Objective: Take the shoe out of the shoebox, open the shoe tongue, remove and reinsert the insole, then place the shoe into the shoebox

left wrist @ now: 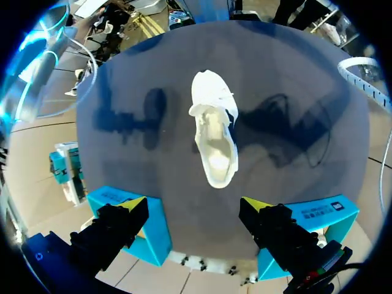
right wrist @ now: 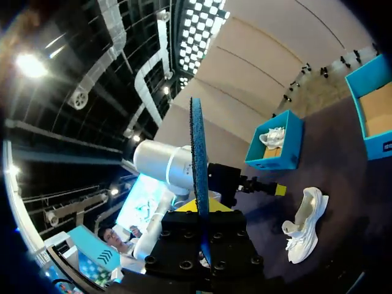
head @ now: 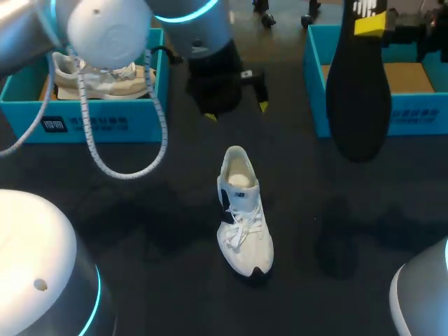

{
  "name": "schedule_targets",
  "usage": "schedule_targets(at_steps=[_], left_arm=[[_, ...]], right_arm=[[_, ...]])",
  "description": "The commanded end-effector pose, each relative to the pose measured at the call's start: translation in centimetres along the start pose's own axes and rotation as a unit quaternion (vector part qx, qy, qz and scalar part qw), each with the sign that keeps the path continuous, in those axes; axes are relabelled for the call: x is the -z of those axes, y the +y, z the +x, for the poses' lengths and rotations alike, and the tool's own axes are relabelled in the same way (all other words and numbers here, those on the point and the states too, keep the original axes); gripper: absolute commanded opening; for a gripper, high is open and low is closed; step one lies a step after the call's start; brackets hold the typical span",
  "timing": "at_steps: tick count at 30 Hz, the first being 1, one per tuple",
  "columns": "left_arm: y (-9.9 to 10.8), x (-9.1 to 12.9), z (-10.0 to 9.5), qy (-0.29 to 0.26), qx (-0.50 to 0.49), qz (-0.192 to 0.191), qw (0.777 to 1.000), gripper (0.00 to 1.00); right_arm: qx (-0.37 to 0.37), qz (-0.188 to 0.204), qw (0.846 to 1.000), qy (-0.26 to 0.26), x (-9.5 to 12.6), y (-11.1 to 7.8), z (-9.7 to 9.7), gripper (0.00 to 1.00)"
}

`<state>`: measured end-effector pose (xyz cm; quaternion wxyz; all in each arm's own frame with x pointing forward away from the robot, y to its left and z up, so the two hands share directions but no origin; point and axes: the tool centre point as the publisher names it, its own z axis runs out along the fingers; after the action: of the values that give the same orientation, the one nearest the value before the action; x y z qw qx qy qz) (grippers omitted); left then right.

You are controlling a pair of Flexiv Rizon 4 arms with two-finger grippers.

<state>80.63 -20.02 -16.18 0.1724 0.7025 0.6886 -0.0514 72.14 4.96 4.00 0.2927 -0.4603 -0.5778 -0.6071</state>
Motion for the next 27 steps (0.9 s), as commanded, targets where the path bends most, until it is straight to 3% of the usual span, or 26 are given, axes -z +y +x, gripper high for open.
schedule_targets(at_steps=[1,9,15,17,19,24,27], left_arm=[[-0.4,1.8,2.0,-0.161,-0.007,-0.006,0.987,1.00],[-0.4,4.6,2.8,-0.249,-0.026,-0.013,0.968,1.00],[0.0,6.7,3.5,-0.337,-0.033,-0.009,0.941,1.00],[-0.1,7.2,3.5,-0.358,-0.036,-0.009,0.933,1.00],[-0.2,7.6,3.5,-0.374,-0.039,-0.014,0.927,1.00],[-0.3,8.3,3.6,-0.413,-0.044,-0.006,0.910,1.00],[-0.2,8.7,3.8,-0.431,-0.037,0.000,0.902,1.00]], right_arm=[[-0.003,0.003,1.000,0.015,-1.4,0.9,-1.1,0.00],[-0.003,0.003,1.000,0.015,-1.4,0.9,-1.1,0.00],[-0.003,0.003,1.000,0.015,-1.4,0.9,-1.1,0.00],[-0.022,-0.045,0.998,0.025,-1.5,1.2,-2.0,0.00],[-0.044,-0.064,0.997,0.017,-2.0,1.7,-2.9,0.00],[-0.105,-0.079,0.991,0.003,-3.5,3.1,-4.9,0.00],[-0.126,-0.065,0.990,0.008,-4.9,4.0,-5.8,0.00]])
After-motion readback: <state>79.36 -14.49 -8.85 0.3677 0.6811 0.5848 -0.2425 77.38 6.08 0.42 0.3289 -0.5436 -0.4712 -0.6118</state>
